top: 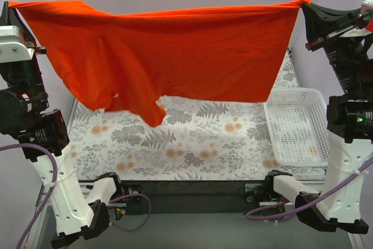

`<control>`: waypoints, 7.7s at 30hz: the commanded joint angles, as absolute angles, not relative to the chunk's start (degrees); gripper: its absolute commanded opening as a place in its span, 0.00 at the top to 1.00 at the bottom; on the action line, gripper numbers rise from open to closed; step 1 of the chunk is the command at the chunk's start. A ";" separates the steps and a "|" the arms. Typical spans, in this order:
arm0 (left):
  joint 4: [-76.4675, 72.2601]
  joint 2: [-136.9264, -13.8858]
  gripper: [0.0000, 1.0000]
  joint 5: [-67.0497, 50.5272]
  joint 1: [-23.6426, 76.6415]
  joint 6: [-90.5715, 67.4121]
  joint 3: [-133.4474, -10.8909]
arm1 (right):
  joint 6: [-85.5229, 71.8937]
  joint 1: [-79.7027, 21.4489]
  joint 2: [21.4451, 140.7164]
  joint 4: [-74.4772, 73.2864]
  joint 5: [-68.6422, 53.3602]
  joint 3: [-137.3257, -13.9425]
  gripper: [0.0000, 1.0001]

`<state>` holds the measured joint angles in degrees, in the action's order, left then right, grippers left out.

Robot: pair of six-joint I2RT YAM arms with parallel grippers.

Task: Fold and stack the t-shirts
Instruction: Flatten the tshirt out

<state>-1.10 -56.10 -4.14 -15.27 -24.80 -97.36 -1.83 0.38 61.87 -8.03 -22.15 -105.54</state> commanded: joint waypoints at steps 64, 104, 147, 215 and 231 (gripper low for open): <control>30.12 -91.07 1.00 -28.65 -17.23 2.42 -78.27 | 17.48 -5.45 91.51 -9.57 -19.42 -80.17 0.99; 39.82 -113.02 0.75 -20.85 -6.86 -16.52 -81.57 | 29.97 -12.66 100.54 -36.30 -13.01 -71.81 0.58; 63.02 -83.50 0.45 -21.01 14.15 -6.94 -54.58 | 29.88 -18.54 95.54 -43.24 -12.22 -68.91 0.56; 50.53 -83.76 0.63 -14.50 -2.20 -2.46 -43.42 | 29.62 -22.41 93.17 -41.22 -9.49 -53.09 0.58; 48.62 -103.32 0.40 -31.56 -3.69 -16.68 -95.66 | 27.07 -18.11 104.04 -40.88 -11.34 -96.47 0.48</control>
<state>53.47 -96.03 -27.92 -3.03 -8.80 -86.67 28.36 -19.27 97.84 -43.16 -12.14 -86.78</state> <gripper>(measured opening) 0.592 0.522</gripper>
